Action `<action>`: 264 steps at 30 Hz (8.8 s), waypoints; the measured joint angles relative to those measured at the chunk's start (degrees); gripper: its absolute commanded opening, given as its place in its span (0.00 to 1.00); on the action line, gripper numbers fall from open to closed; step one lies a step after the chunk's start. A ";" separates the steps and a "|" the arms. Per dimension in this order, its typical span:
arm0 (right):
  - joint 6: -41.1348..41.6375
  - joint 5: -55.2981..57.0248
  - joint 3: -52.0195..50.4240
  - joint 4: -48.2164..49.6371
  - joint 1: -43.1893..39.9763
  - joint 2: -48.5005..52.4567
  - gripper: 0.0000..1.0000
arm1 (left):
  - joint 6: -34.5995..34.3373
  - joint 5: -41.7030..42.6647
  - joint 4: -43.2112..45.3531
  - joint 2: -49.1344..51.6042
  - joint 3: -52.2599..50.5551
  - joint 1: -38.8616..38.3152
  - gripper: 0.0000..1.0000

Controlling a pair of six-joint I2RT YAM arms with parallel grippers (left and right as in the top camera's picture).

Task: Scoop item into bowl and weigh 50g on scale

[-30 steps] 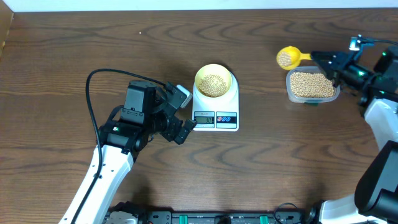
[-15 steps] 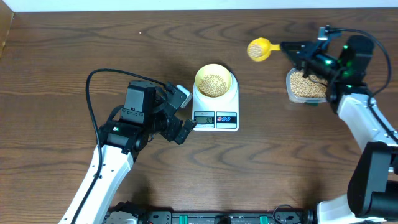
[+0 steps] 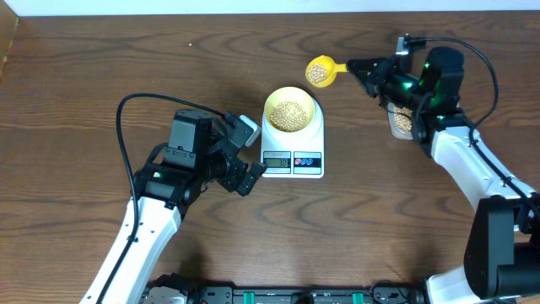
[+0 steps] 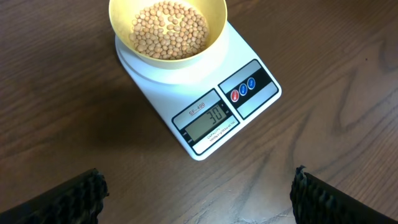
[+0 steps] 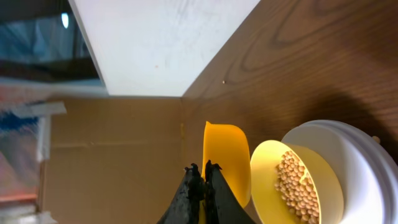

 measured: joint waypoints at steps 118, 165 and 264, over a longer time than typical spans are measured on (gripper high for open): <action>-75.14 3.17 0.00 -2.01 10.75 0.00 0.01 | 0.00 -0.02 0.00 0.00 0.00 0.00 0.97; -81.29 -0.90 -0.02 -5.07 10.29 0.02 0.01 | 0.00 0.00 0.00 0.00 0.00 0.00 0.97; -40.28 39.78 -0.24 -42.03 -10.23 -9.40 0.01 | 0.00 -0.07 0.00 0.00 0.00 0.00 0.97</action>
